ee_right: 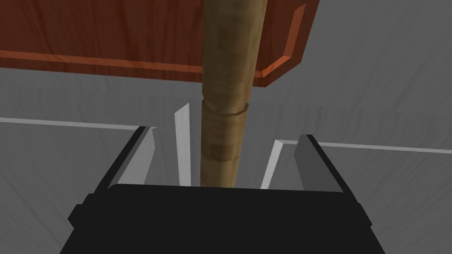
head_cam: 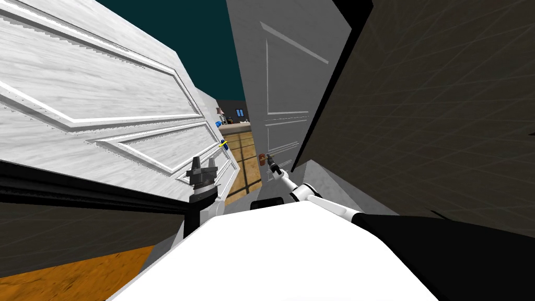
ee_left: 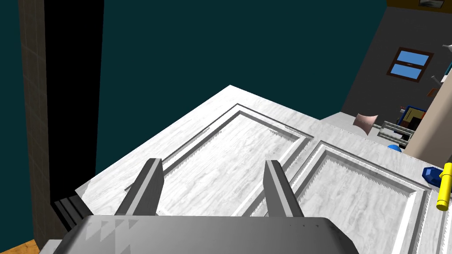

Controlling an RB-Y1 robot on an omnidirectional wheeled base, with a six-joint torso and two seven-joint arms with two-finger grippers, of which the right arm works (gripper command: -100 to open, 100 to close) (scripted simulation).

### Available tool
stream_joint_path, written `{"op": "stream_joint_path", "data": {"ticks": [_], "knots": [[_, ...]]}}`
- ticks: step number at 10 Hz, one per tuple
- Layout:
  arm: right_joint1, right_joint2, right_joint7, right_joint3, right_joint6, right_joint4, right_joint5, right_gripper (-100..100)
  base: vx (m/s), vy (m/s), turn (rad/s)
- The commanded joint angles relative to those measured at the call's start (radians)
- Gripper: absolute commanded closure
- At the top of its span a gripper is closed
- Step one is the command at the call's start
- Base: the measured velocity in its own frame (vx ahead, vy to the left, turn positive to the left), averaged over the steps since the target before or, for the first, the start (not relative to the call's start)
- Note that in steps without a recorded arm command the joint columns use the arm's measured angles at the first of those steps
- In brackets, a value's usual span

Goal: Push the door open

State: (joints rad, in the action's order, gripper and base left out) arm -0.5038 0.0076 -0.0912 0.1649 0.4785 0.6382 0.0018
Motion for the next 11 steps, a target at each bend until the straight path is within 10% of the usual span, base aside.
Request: {"op": "stream_joint_path", "data": {"ticks": [1,2,11], "knots": [[0.000,0.000,0.000,0.000,0.000,0.000,0.000,-100,0.089,0.012,0.005],[0.000,0.000,0.000,0.000,0.000,0.000,0.000,100,-0.013,0.001,-0.005],[-0.005,-0.025,0.010,-0.032,-0.001,0.001,-0.010,100,0.061,0.051,-0.016]]}}
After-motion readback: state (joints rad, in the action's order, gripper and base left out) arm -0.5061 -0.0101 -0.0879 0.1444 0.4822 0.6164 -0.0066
